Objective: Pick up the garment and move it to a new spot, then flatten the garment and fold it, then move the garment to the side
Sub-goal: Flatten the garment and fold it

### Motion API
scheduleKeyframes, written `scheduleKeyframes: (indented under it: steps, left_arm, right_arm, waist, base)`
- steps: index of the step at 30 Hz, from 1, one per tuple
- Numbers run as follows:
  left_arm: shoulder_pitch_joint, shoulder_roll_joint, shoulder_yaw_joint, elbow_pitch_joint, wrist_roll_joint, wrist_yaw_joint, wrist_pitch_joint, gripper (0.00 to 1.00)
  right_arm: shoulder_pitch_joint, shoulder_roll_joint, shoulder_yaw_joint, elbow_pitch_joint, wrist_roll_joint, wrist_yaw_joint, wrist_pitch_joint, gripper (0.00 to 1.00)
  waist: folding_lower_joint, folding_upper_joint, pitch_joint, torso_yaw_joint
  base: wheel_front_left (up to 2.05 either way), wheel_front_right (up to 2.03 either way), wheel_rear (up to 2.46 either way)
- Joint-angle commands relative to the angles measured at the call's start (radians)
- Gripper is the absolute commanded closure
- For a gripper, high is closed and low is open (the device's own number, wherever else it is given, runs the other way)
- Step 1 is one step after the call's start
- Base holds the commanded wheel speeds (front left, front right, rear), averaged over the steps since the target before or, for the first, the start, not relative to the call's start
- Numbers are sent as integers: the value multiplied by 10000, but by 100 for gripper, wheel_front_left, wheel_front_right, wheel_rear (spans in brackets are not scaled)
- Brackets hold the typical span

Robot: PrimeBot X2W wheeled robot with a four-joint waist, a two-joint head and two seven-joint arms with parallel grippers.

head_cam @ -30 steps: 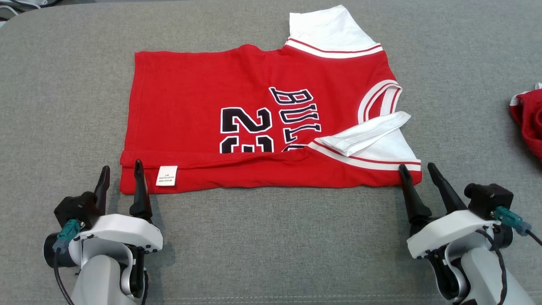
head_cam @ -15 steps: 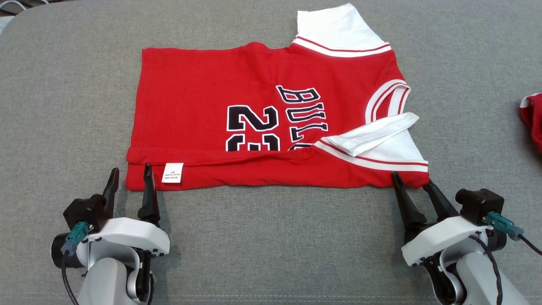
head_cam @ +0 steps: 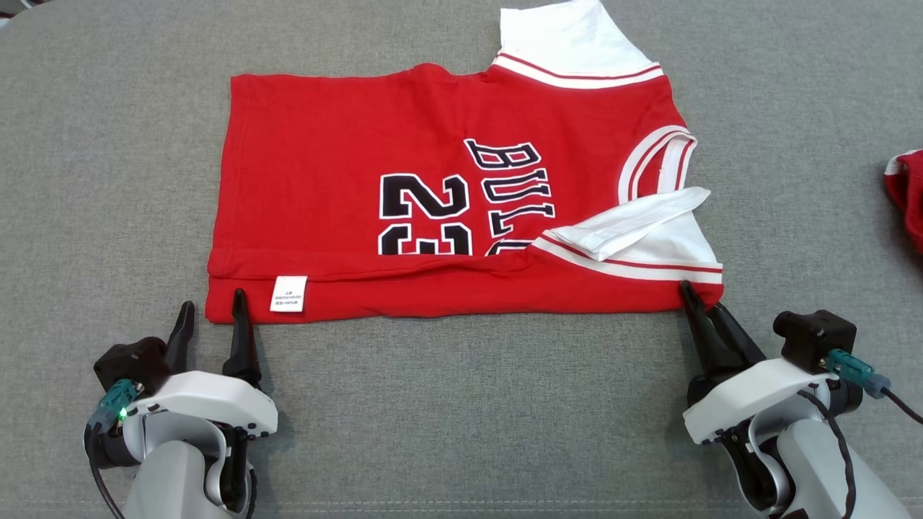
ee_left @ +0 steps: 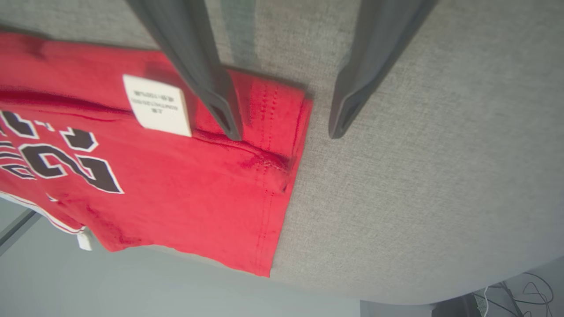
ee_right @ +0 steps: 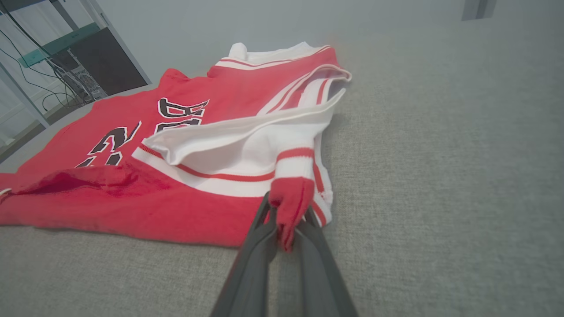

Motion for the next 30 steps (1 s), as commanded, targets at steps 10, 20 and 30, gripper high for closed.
scheduleKeyframes:
  steps: [10,20,30]
  left_arm:
    - [-595,260,310,600,-473,-488,-103,100]
    - [220,260,806,873,-220,-481,-103,100]
    - [1242,260,577,993,-249,-204,-103,100]
  right_arm:
    - [-253,-35,157,-317,58,42,-118,100]
    - [498,-192,174,-176,305,42,-118,100]
    - [1527,-497,363,-423,570,42,-118,100]
  waist:
    - [0,-1,149,-45]
    - [0,-1,-1168,-115]
    - [0,-1,-1722,-133]
  base:
    - [0,0,0]
    - [0,0,0]
    - [0,0,0]
